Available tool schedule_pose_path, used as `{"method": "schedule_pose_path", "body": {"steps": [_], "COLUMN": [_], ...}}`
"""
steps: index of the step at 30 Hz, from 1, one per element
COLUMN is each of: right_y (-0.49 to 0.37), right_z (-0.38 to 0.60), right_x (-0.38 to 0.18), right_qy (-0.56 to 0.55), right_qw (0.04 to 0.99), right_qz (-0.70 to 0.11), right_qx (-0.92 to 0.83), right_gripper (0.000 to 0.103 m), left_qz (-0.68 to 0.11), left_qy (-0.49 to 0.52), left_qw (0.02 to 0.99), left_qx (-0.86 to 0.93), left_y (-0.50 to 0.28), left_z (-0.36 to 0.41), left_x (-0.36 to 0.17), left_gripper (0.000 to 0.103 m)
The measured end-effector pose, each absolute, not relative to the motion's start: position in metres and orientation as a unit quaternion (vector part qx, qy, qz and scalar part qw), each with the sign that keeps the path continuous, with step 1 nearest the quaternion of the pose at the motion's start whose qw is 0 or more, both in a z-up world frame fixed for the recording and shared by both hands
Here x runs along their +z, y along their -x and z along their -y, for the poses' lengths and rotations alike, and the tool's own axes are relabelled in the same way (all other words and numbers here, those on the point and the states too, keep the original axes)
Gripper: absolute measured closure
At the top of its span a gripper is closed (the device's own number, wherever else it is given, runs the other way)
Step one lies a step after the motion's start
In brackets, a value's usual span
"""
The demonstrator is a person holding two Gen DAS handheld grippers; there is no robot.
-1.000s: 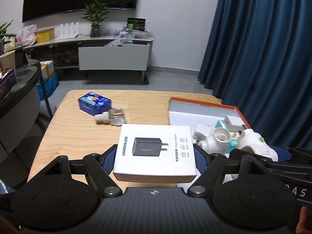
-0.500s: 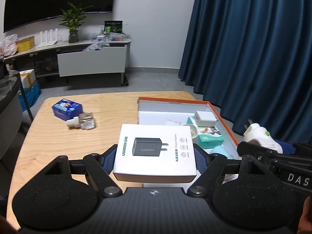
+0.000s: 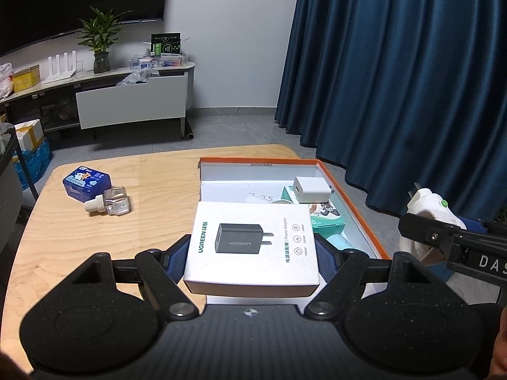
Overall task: Organize rigid objects
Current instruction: 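Lift the UGREEN box and green-button plug device toward the white box with both tools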
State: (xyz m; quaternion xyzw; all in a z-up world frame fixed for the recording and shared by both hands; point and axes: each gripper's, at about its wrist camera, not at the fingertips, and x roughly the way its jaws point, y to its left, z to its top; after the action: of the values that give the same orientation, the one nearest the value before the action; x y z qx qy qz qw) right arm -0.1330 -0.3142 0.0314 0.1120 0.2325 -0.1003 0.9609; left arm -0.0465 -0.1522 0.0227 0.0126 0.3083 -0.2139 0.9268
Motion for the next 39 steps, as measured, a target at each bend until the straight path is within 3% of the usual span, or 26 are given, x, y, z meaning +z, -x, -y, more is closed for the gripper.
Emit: {"method": "schedule_pose_path", "body": {"steps": [39], "right_y": [0.082], "right_z": [0.327], "right_x": [0.041], "right_qy": [-0.105], "right_qw": [0.966], "right_qz": [-0.220], "right_qx": [-0.080], "right_gripper": [0.027], "left_qz": [-0.297], "left_qy": [-0.020], "left_qw": [0.931], "left_qx": [-0.212], "left_y": [0.002], "left_z": [0.175], "left_x": [0.035], "left_gripper": [0.024]}}
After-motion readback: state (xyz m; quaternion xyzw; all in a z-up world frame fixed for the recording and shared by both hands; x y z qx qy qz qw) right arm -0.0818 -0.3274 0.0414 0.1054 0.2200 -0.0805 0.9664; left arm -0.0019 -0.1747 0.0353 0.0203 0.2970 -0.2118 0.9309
